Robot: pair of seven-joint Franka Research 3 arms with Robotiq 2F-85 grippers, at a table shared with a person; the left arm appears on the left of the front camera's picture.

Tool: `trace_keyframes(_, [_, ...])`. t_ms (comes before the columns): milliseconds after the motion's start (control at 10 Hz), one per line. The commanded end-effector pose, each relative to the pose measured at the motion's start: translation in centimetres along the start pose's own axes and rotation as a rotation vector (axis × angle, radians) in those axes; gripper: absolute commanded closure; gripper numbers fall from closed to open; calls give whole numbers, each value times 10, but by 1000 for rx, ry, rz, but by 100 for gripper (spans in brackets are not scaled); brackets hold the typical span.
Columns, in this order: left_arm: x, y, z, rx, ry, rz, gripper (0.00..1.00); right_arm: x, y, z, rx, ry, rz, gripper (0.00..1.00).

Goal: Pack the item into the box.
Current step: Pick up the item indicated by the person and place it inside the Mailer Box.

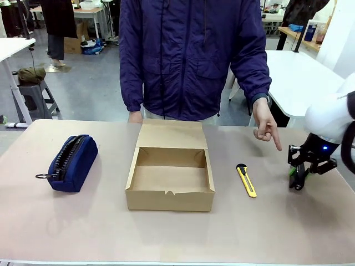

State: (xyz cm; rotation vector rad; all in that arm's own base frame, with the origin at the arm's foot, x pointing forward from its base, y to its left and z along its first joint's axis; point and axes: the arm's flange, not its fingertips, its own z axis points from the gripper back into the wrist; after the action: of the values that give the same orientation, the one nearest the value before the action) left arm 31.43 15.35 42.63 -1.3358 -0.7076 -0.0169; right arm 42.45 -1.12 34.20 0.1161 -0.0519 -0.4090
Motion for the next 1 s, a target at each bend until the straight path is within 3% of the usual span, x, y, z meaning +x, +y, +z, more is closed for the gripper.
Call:
trace_keyframes(0, [0,-1,-1,-21,-14,-23,0,-49,-7,52,115,63,179,100])
trace_keyframes(300, [0,-1,-1,-21,-14,-23,0,-111,32,102,149,-45,499,100])
trace_keyframes(400, [0,-1,-1,-21,-14,-23,0,-123,59,109,223,-65,738,100])
trace_keyframes(700, [0,-1,-1,-21,-14,-23,0,-127,147,107,333,-97,1294,100])
trace_keyframes(900, [0,-1,-1,-21,-14,-23,0,-131,206,100,295,-169,1537,100])
